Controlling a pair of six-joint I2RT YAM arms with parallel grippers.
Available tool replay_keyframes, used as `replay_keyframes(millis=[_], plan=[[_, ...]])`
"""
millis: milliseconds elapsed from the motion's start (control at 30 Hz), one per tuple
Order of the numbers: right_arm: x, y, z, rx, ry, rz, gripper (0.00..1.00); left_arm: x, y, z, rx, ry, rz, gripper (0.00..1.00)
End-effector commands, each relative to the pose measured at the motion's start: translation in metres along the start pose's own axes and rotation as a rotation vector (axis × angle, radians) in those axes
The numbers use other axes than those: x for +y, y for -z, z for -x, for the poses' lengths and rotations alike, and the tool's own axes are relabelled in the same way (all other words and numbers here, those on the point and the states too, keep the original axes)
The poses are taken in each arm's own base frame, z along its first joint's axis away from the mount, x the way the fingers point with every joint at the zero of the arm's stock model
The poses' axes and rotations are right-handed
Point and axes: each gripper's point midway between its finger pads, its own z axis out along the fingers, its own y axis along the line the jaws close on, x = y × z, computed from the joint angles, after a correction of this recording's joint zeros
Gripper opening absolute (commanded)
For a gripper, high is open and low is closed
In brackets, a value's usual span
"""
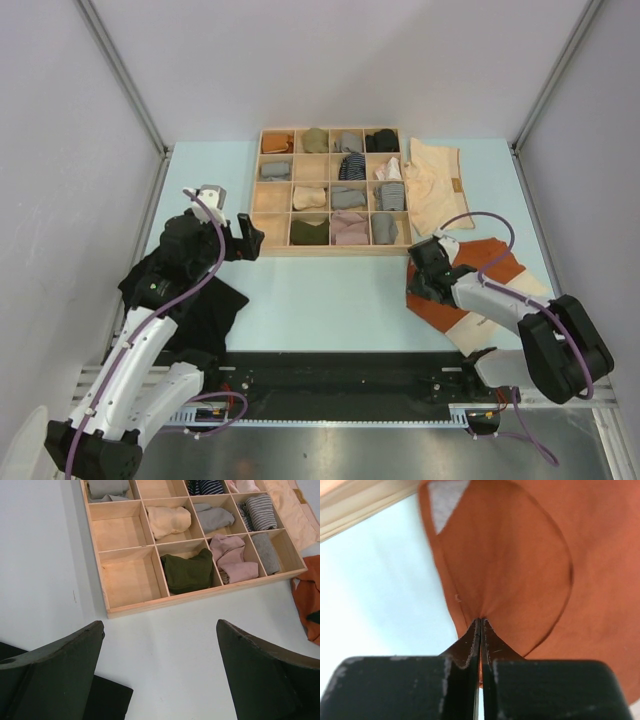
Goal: Roll the underwear
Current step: Move the underwear to the center of the board.
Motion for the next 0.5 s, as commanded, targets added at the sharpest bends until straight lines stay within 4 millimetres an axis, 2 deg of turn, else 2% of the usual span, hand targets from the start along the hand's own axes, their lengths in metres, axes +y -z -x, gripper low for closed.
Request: replay_keyframes(millis=[0, 100, 300, 467], plan=[[0.016, -0.004, -0.045, 0.153, 0.028, 0.055, 0.00, 0.000, 0.000, 0.001, -0.004, -0.019, 0.001, 1.00], [0.029, -0.005, -0.058, 0.180, 0.045, 0.079, 0.00, -0.001, 0.000, 0.002, -0.007, -0.013, 0.000, 1.00], [0.069, -0.008, -0.080, 0.210, 0.092, 0.158, 0.00, -0.003, -0.003, 0.001, -0.002, 0.023, -0.008, 0.99], [0.096, -0.014, -0.095, 0.242, 0.121, 0.208, 0.00, -0.010, -0.008, -0.011, 0.038, 0.066, -0.014, 1.00]])
